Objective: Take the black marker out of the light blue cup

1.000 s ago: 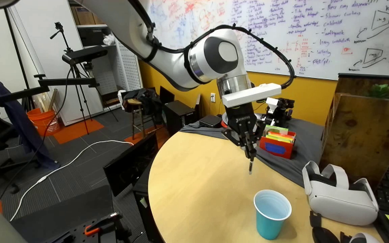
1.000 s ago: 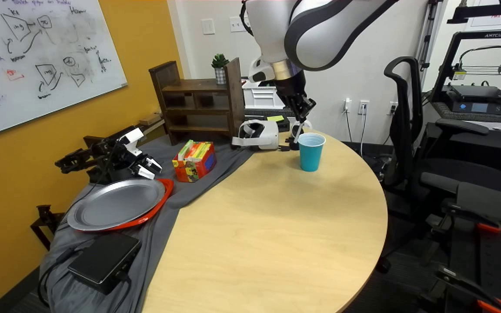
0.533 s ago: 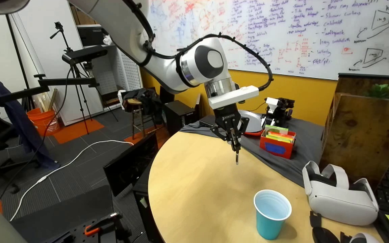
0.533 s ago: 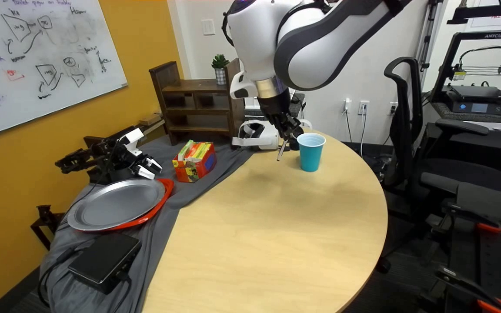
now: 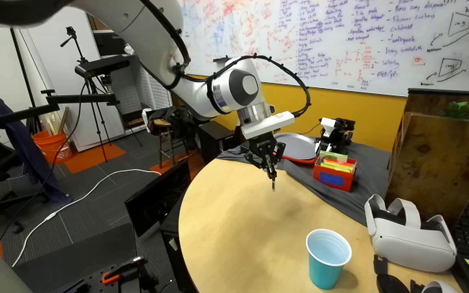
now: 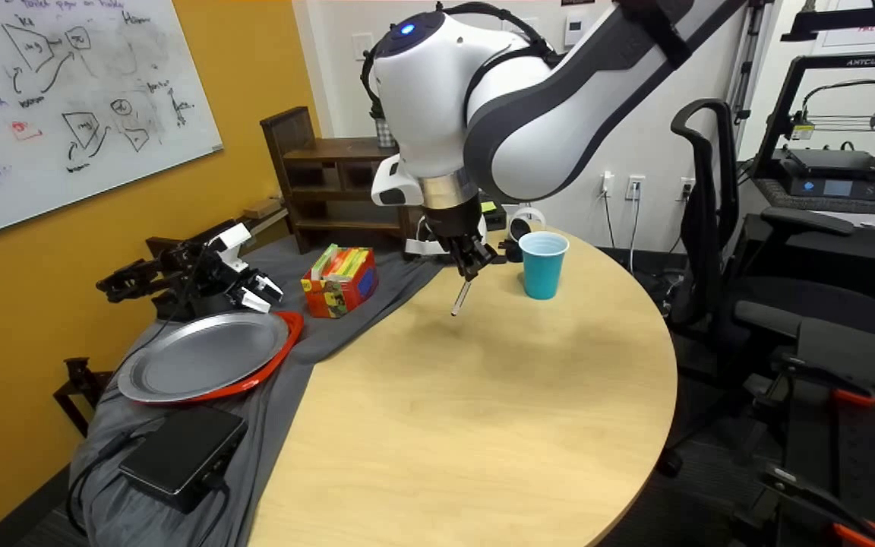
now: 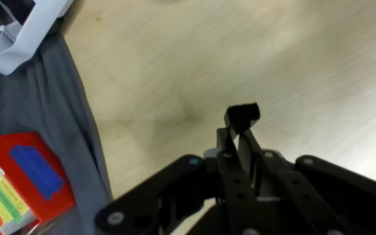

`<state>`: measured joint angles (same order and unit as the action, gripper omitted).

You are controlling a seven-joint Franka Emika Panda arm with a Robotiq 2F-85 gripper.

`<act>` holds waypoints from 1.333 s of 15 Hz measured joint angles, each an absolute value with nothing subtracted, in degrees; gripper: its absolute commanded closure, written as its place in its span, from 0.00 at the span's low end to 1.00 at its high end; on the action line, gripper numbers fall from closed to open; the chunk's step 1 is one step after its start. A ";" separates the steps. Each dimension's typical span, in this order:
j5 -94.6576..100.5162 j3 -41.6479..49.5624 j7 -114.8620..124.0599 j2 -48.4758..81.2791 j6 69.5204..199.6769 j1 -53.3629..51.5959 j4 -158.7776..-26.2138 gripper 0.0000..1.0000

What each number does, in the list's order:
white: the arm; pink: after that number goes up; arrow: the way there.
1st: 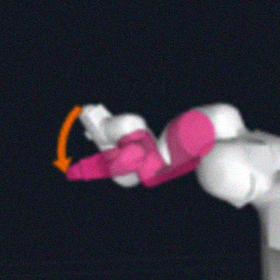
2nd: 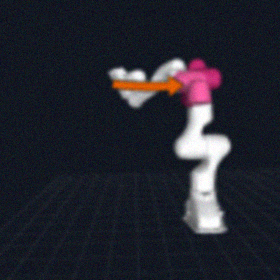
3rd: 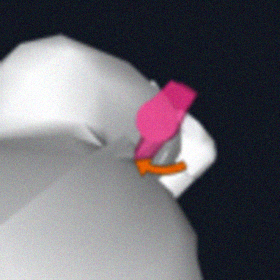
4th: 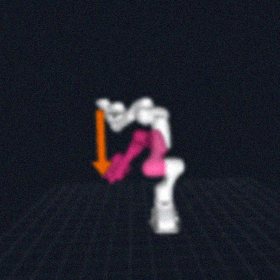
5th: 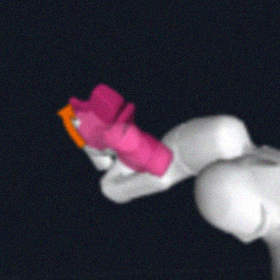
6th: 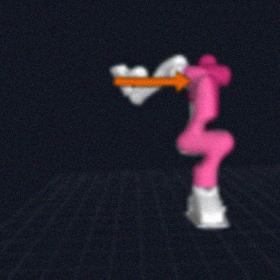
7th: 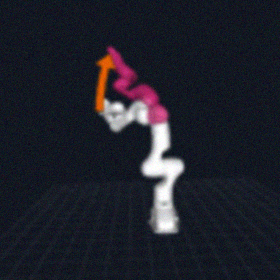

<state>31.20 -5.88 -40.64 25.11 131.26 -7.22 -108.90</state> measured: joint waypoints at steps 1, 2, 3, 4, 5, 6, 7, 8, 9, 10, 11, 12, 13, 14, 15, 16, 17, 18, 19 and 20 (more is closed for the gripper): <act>30.88 -6.08 -40.37 25.39 132.16 -7.29 -108.89 0.97; 30.37 -6.30 -40.28 25.60 132.99 -7.30 -108.89 0.97; 29.86 -6.47 -40.27 25.80 133.81 -7.30 -108.88 0.97; 29.26 -6.59 -40.27 26.01 134.82 -7.29 -108.89 0.97; 28.61 -6.68 -40.25 26.22 136.02 -7.29 -108.89 0.97; 27.77 -6.70 -40.20 26.44 137.71 -7.28 -108.96 0.97; 26.97 -6.70 -40.14 26.68 139.53 -7.24 -109.05 0.97; 26.16 -6.70 -40.05 26.96 141.44 -7.15 -109.18 0.97; 25.45 -6.70 -39.91 27.27 143.42 -7.04 -109.36 0.97; 25.04 -6.69 -39.41 27.61 145.44 -6.90 -109.58 0.97; 24.76 -6.69 -38.77 27.93 147.47 -6.71 -109.91 0.97; 24.40 -6.69 -38.27 28.24 149.59 -6.51 -110.37 0.97; 24.06 -6.69 -37.75 28.50 151.84 -6.29 -111.00 0.97; 23.49 -6.69 -37.64 28.73 154.16 -6.05 -111.69 0.97; 22.98 -6.71 -37.62 28.99 156.44 -5.78 -112.42 0.97; 22.46 -6.75 -37.62 29.24 158.70 -5.51 -113.19 0.97; 22.03 -6.80 -37.62 29.49 160.79 -5.24 -113.98 0.97; 21.77 -6.84 -37.62 29.70 162.67 -5.01 -114.71 0.97; 21.71 -6.84 -37.59 29.84 164.32 -4.85 -115.47 0.97; 21.71 -6.84 -37.53 29.91 165.69 -4.76 -116.12 0.64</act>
